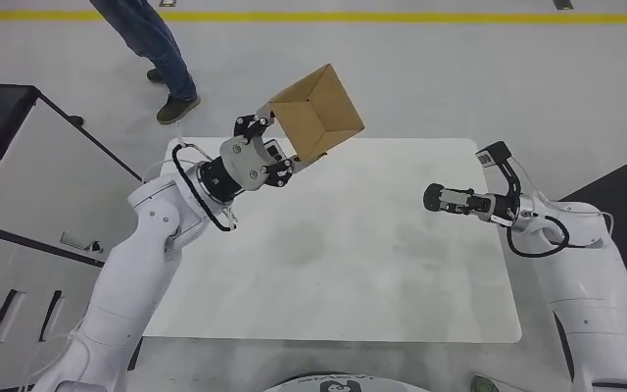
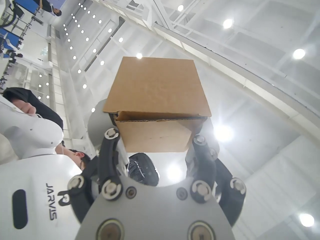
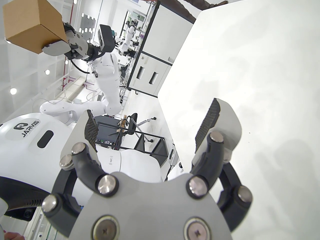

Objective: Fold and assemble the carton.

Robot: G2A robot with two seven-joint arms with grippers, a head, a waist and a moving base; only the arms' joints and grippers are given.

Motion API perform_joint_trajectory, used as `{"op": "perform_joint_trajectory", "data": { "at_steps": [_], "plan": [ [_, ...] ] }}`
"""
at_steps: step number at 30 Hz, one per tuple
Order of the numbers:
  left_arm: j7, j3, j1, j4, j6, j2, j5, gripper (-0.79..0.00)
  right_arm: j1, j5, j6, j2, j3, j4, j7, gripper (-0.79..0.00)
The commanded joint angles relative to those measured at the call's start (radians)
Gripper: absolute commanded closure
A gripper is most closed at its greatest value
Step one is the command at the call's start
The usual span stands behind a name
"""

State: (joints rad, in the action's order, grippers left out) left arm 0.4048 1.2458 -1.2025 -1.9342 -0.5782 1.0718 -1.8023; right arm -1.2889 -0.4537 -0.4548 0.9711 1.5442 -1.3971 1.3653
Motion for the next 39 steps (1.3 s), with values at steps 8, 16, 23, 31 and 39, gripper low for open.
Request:
{"op": "perform_joint_trajectory", "data": {
  "at_steps": [8, 16, 23, 31, 39],
  "plan": [
    [-0.160, -0.002, 0.002, -0.017, -0.083, 0.006, -0.242, 0.000, 0.000, 0.000, 0.000, 0.000, 0.000, 0.000, 0.000, -0.785],
    [-0.205, -0.016, -0.016, -0.025, -0.066, 0.011, -0.337, 0.000, 0.000, 0.000, 0.000, 0.000, 0.000, 0.000, 0.000, -0.785],
    [-0.371, -0.058, -0.024, -0.031, -0.042, 0.019, -0.636, 0.000, 0.000, 0.000, 0.000, 0.000, 0.000, 0.000, 0.000, -0.785],
    [-0.491, -0.051, -0.014, -0.071, 0.019, 0.023, -0.843, 0.000, 0.000, 0.000, 0.000, 0.000, 0.000, 0.000, 0.000, -0.785],
    [-0.513, -0.034, -0.022, -0.095, 0.032, 0.026, -0.833, 0.000, 0.000, 0.000, 0.000, 0.000, 0.000, 0.000, 0.000, -0.785]
  ]
}}
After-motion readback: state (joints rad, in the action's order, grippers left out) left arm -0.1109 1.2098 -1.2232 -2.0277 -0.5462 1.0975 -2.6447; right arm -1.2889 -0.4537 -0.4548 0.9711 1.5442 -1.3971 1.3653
